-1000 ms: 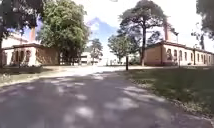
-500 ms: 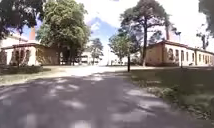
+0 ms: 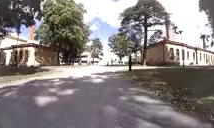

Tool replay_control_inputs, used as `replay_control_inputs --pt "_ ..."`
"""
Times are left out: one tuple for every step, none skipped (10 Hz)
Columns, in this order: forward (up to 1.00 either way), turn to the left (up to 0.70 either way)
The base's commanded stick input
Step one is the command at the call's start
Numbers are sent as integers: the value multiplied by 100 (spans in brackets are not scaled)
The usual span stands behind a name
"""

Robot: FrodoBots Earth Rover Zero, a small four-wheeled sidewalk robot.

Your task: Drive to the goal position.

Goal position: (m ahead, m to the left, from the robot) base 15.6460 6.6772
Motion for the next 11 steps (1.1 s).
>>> replay_control_inputs --pt "85 0" --pt "85 0" --pt "85 0" --pt "85 0" --pt "85 0" --pt "85 0" --pt "85 0" --pt "85 0" --pt "85 0" --pt "85 0" --pt "85 0"
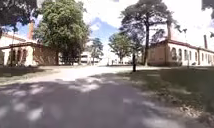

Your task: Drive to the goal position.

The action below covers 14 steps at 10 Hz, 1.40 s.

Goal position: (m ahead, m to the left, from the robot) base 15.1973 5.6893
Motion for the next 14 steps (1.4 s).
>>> replay_control_inputs --pt "85 0" --pt "85 0" --pt "85 0" --pt "85 0" --pt "85 0" --pt "85 0" --pt "85 0" --pt "85 0" --pt "85 0" --pt "85 0" --pt "85 0" --pt "85 0" --pt "85 0" --pt "85 0"
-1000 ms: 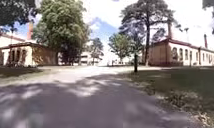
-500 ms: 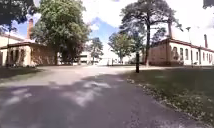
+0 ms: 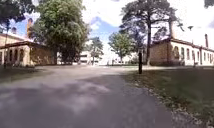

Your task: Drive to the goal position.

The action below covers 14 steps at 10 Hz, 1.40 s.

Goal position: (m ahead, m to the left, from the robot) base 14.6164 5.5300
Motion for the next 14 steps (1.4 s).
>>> replay_control_inputs --pt "85 0" --pt "85 0" --pt "85 0" --pt "85 0" --pt "85 0" --pt "85 0" --pt "85 0" --pt "85 0" --pt "85 0" --pt "85 0" --pt "85 0" --pt "85 0" --pt "85 0" --pt "85 0"
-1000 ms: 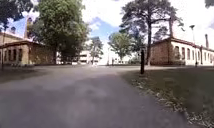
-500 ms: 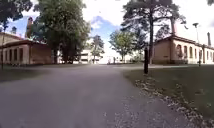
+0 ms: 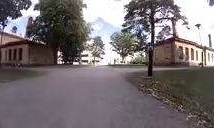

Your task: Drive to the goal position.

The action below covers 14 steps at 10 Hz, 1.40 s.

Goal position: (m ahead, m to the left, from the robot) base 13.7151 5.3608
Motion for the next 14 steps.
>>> replay_control_inputs --pt "85 0" --pt "85 0" --pt "85 0" --pt "85 0" --pt "85 0" --pt "85 0" --pt "85 0" --pt "85 0" --pt "85 0" --pt "85 0" --pt "85 0" --pt "85 0" --pt "85 0" --pt "85 0"
